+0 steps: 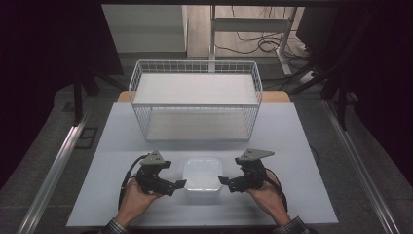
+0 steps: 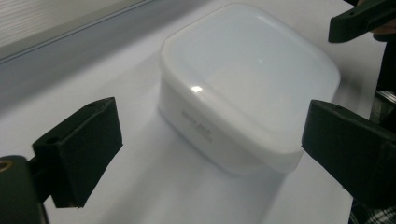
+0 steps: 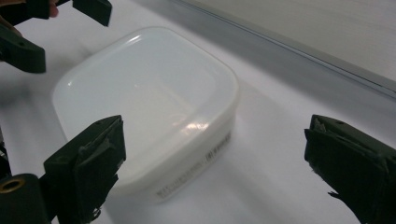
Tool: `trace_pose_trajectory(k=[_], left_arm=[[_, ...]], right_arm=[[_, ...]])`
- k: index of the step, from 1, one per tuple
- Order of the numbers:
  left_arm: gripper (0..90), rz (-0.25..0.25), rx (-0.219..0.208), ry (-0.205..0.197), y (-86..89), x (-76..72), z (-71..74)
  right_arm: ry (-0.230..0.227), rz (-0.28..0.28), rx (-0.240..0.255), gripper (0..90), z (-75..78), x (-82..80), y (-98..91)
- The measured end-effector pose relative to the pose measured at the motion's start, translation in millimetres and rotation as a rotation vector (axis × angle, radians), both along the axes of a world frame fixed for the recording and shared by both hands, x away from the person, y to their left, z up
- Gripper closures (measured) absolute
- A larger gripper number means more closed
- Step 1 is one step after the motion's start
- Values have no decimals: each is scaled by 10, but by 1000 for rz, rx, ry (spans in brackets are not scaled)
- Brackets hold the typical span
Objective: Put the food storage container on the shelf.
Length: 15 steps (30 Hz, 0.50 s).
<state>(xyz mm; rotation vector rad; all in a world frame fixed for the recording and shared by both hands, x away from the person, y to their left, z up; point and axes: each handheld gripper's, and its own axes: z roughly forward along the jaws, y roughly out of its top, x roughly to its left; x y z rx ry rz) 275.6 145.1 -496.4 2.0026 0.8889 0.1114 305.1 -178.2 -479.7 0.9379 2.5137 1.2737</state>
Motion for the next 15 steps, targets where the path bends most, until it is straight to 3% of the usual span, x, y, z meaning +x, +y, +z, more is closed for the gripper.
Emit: trace_pose_trajectory(k=[6,10,11,15], left_arm=[[72,-18,-3,22,-157,97,-5],[87,-26,4,39,-242,153,-86],[95,-33,10,41,-253,151,-103],[145,-53,-31,84,-236,159,-125]], right_arm=[[21,-30,5,14,28,9,160],[56,-30,-39,54,2,21,256],[67,-28,-46,64,-9,25,262],[157,-12,-32,113,-78,58,252]])
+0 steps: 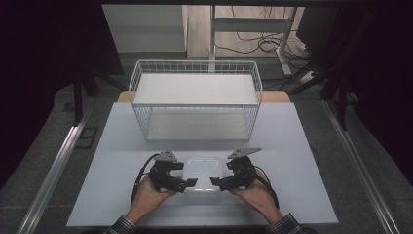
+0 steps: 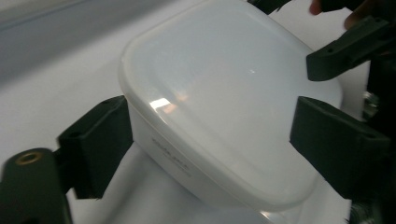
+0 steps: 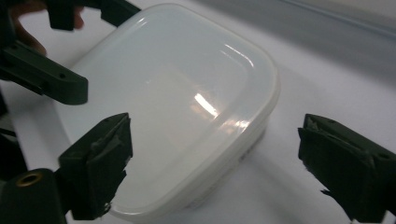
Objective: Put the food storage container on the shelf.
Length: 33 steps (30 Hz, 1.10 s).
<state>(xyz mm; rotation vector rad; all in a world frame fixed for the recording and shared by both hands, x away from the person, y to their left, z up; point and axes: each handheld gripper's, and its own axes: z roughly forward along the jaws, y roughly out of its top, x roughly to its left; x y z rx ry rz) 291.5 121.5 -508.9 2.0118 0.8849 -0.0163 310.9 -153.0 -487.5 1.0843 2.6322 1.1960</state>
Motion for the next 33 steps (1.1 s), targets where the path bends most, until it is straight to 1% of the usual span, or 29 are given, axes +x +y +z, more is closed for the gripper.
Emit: trace_pose_trajectory(k=[2,3,4,5,7,8,10,11,12,13,14,15,16,18,19,20,21,22,23,26,28,29,30,31,32,33], left_arm=[[163,-3,-10,23,19,-3,-1],[190,-3,-10,23,19,-3,-1],[190,-11,-23,40,37,-10,0],[233,-12,-28,52,50,-18,3],[286,-4,-34,79,90,-41,21],[376,3,-35,86,129,-55,41],[476,9,-61,107,187,-49,53],[523,9,-61,107,187,-49,53],[571,20,-102,126,234,-51,47],[601,26,-119,130,251,-54,47],[632,34,-131,130,262,-62,54],[655,46,-126,121,259,-76,70],[668,57,-120,111,254,-91,87],[708,74,-136,98,267,-112,114],[731,74,-136,98,267,-112,114],[765,83,-157,91,291,-125,122],[787,90,-164,86,292,-133,122],[805,93,-158,75,282,-143,126],[805,103,-149,70,270,-150,134],[805,112,-142,64,264,-158,135],[805,123,-128,47,248,-173,141],[805,123,-128,47,248,-173,141],[805,130,-110,29,232,-180,161],[805,130,-110,29,232,-180,161],[805,135,-102,16,223,-180,185],[805,135,-102,16,223,-180,185]], right_arm=[[36,0,19,159,-5,5,-13],[36,0,19,159,-5,5,-13],[56,2,31,203,-5,4,-17],[86,9,46,217,-4,-6,-16],[107,-7,49,246,-3,-27,-28],[119,-18,50,329,21,-50,-61],[118,-32,58,442,56,-76,-102],[117,-39,63,486,79,-92,-126],[116,-47,66,528,102,-112,-150],[118,-53,70,556,113,-125,-161],[120,-65,77,583,127,-139,-175],[113,-78,84,609,141,-156,-182],[103,-90,88,631,157,-170,-182],[80,-112,93,676,185,-190,-184],[80,-112,93,676,185,-190,-184],[59,-132,112,738,208,-200,-203],[47,-139,114,761,213,-201,-211],[37,-147,116,774,218,-204,-214],[24,-152,110,775,216,-208,-210],[20,-159,113,776,211,-213,-206],[4,-164,104,777,212,-226,-192],[-3,-165,102,777,211,-227,-189],[-10,-167,100,776,208,-225,-186],[-12,-167,99,777,206,-223,-186],[-15,-168,103,776,207,-218,-187],[-18,-169,106,776,212,-216,-187]])
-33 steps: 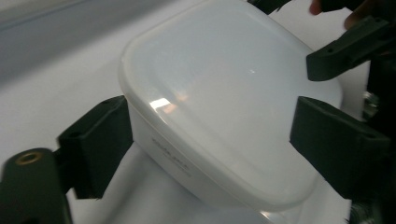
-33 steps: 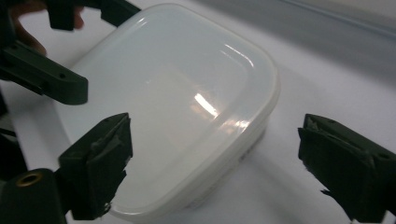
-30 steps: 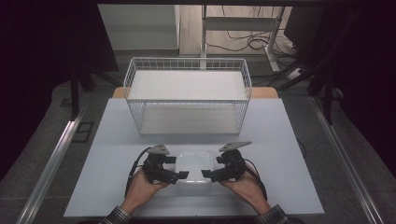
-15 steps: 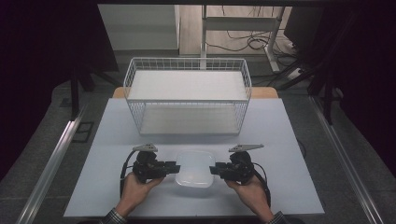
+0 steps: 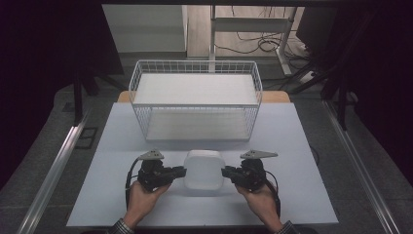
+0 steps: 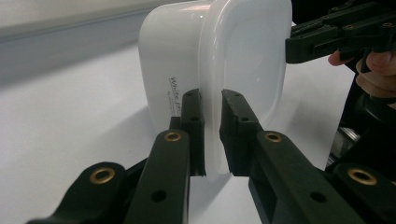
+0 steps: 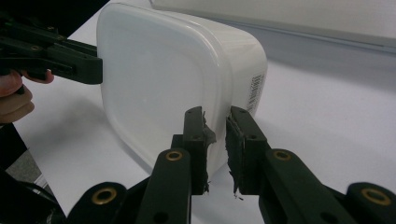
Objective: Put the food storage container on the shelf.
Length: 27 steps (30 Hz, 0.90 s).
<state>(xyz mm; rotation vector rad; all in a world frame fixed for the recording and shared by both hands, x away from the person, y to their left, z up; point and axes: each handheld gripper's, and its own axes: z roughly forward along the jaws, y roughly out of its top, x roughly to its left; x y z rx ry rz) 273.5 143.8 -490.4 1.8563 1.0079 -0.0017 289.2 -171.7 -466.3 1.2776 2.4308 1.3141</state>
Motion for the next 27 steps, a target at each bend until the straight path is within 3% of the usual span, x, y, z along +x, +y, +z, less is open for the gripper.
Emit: trace_pose_trajectory(k=[15,27], left_arm=[[803,29,-6,-69,103,55,283],[802,65,-9,-147,144,183,704]], right_arm=[[-85,23,41,778,242,98,74],[-163,28,76,778,647,275,121]])
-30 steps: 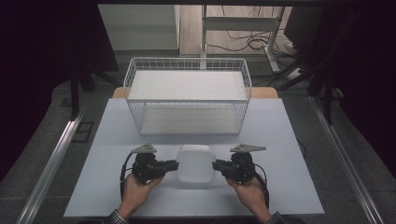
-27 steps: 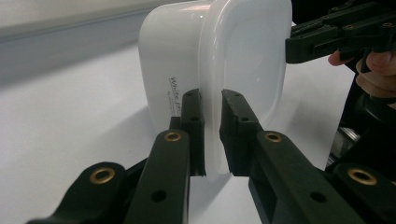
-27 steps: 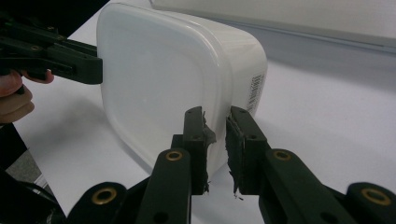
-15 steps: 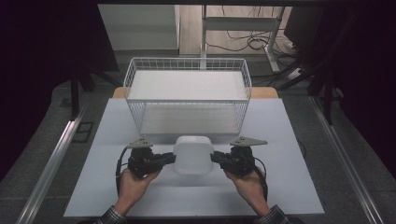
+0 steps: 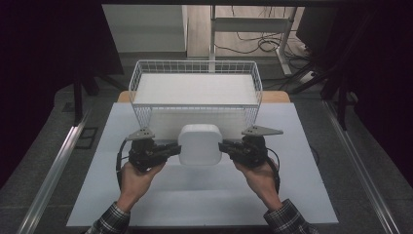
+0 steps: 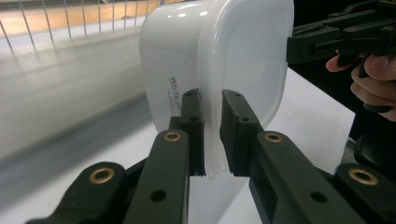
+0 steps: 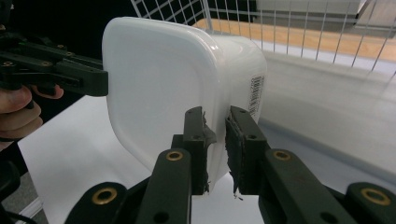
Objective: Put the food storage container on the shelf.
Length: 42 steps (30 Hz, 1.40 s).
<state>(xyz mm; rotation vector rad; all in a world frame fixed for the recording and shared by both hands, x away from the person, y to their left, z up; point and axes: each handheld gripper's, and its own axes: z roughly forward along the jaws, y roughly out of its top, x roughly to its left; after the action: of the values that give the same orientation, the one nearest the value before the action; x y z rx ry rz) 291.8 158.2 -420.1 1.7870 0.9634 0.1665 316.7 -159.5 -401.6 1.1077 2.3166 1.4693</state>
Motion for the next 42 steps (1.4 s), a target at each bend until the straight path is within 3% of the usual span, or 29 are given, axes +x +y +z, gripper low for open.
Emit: trace_pose_trajectory(k=[13,17,25,36,42], left_arm=[[801,19,7,-41,37,146,313],[801,27,-1,-58,80,213,512],[802,29,-6,-79,143,319,744],[802,36,-21,-82,213,637,1111],[797,45,-12,-65,208,816,1154]], right_arm=[[-43,-4,10,777,296,169,57],[-67,-1,18,777,490,239,99],[-101,-3,22,777,778,361,177],[-125,-32,53,777,1118,605,248],[-115,-53,49,775,1173,787,283]])
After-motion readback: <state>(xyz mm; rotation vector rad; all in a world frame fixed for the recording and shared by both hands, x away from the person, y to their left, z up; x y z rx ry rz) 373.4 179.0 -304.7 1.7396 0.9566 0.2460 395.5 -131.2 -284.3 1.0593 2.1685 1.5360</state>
